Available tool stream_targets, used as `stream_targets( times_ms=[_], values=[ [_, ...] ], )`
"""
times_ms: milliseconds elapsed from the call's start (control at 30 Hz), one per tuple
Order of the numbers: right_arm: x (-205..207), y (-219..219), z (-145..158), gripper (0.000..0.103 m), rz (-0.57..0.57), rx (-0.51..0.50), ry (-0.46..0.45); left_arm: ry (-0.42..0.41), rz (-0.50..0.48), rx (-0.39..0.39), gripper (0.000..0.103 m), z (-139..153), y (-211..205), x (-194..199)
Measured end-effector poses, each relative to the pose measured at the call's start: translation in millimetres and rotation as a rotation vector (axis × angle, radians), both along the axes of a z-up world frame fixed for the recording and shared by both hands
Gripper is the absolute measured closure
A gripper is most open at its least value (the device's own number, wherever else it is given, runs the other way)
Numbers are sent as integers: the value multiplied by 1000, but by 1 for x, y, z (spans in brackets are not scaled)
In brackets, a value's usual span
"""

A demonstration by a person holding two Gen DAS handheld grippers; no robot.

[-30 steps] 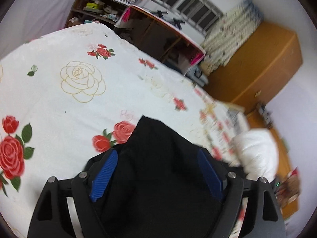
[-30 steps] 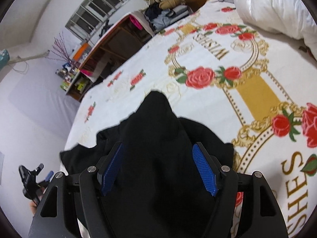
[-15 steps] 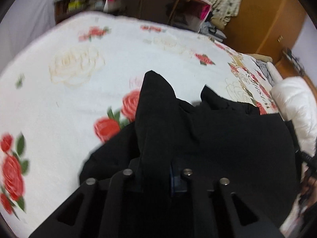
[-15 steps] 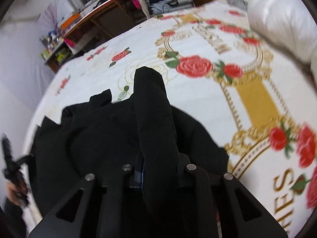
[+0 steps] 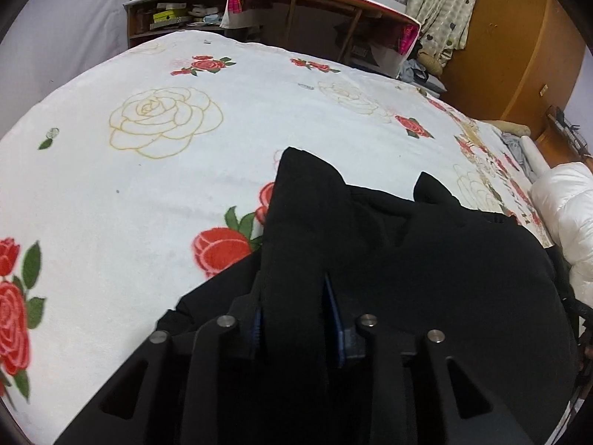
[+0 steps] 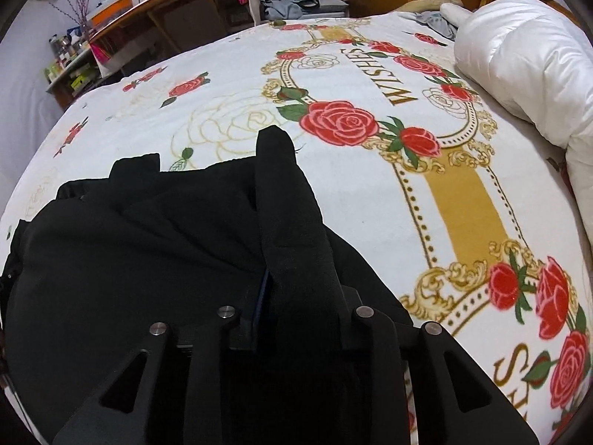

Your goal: Fold large clothes

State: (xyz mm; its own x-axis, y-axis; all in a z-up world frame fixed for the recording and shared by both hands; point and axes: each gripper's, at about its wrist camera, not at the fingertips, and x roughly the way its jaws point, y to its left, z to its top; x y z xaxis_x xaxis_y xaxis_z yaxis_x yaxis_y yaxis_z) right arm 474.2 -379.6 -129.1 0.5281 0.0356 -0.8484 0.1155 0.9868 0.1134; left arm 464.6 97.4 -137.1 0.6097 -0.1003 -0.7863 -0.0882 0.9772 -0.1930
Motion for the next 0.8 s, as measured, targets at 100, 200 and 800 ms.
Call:
stream_targets(
  times_ms=[100,200,800],
  values=[
    [-15,-5,21,70,-30,24,-24,-5,13,-21,66,17,5,-8],
    [-39,-5,51,70,-26,41,-104,-29,15,-44,66,36,14,-23],
    [4,37,3,58,70,-73,-140,-48,-59,124,83,1,-37,13]
  ],
)
